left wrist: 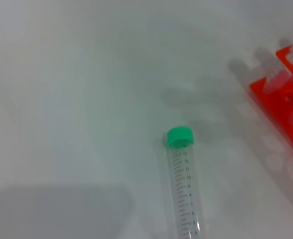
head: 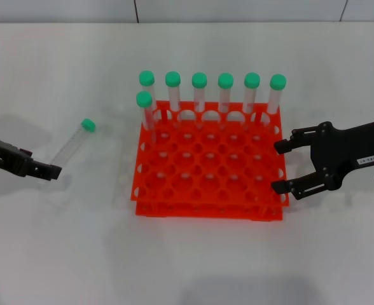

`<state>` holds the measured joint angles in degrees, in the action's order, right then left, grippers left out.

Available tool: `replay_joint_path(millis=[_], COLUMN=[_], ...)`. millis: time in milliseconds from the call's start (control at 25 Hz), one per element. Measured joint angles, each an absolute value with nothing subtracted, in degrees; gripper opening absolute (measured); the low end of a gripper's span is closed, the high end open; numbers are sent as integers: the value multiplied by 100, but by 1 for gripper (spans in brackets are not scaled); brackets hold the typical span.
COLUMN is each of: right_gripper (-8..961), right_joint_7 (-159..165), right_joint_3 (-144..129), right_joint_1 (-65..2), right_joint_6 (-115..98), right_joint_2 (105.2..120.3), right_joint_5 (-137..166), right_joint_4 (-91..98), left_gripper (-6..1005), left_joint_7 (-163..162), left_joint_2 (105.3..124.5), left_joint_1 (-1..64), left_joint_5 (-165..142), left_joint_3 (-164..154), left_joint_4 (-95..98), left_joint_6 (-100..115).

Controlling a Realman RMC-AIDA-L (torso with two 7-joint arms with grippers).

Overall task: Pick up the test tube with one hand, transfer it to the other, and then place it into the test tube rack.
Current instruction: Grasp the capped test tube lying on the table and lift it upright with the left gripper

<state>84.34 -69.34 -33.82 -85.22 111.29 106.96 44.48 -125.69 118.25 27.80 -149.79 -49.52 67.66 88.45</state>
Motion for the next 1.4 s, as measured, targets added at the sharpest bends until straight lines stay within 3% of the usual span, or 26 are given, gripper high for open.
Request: replay_joint_path(millis=[720,920,1160,1400], right_gripper=[811,811,810,809], right_joint_7=[8420,8420,8419,8422], right_joint_3=[-6979,-6979,-6979,-6979], right_joint_1=[-3428,-3428,-3428,-3431], right_joint_6=[-8455,-8454,-8462,-8497], right_joint_2=[11202,11218,11234,11253], right_joint_5=[10696,10696,10696,10696], right_joint_4=[4447,4456,4497,4518], left_gripper=[799,675,424,408], left_joint_7=[-12616,-12616,-12637,-12743], left_joint_2=[11845,11843,11841,11798], left_joint_1=[2999,2998,2981,3012], left_joint_5=[-15054,-15056,-15064,-15176], left_joint_3=[-5045,-5045,-5045,-5041], left_joint_4=[6284,6278,6204,6037], left_joint_6=[8443,8408,8289,8179])
